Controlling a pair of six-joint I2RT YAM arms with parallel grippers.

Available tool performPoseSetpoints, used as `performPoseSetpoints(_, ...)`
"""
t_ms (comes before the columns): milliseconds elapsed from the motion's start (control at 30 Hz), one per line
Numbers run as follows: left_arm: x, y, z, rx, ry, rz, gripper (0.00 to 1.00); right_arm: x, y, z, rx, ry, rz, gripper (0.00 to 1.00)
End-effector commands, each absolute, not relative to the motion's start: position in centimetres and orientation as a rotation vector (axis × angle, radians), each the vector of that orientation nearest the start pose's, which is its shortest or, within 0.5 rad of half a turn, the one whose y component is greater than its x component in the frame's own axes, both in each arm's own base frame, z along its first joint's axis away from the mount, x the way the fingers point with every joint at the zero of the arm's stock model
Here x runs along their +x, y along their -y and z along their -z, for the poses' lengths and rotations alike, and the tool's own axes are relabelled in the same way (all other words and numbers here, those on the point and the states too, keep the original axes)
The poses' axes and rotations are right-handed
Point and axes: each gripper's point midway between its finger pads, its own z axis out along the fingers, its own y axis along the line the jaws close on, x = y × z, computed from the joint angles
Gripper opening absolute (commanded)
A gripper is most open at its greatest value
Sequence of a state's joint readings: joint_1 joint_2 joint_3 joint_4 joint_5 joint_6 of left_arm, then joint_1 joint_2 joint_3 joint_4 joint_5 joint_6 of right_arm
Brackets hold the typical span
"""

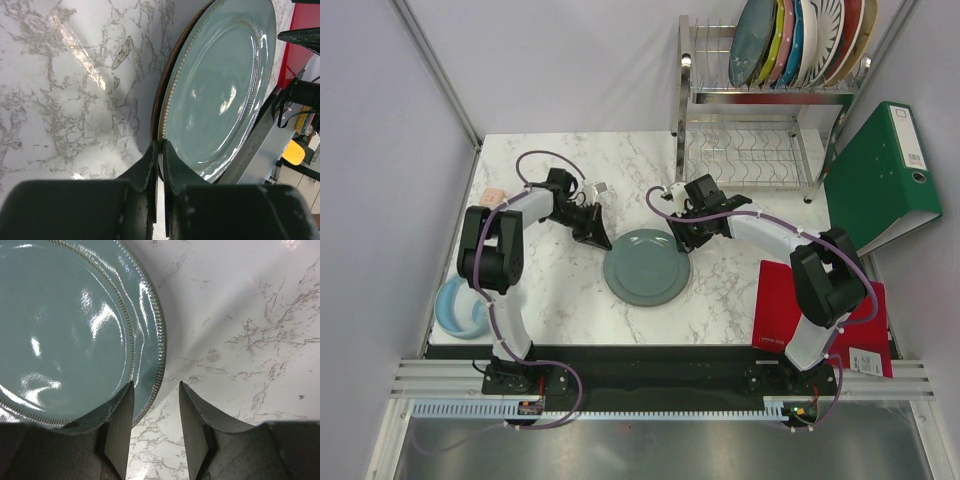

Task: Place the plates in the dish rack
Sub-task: Pick up the plate at the center of the board.

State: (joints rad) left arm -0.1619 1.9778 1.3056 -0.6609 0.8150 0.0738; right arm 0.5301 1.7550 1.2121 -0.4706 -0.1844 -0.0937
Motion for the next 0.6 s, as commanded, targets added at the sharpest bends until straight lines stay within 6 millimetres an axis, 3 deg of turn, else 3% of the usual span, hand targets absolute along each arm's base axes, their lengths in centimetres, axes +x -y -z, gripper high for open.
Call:
performPoseSetpoints(0,33.0,19.6,-7.5,0.535,-2.584,1.285,0.08,33.6,-22.9,-6.7,-0.870,-2.449,-0.401,0.48)
performPoseSetpoints(267,32.6,20.7,-7.7,0.521,-2.582,1.408,0.08,32.8,-22.2,-5.6,-0.811,-2.513,-0.486,0.49)
performPoseSetpoints(400,32.6,21.0,-7.4,0.527,-2.589,1.413,0.08,31.8,-21.5,-5.1,-0.737,-2.574,-0.630,0.49)
performPoseSetpoints(567,32.9,21.3,-7.2,0.529,-2.590,1.422,0.08,31.9,-20.8,-5.0,-0.650,-2.600,-0.761,0.49)
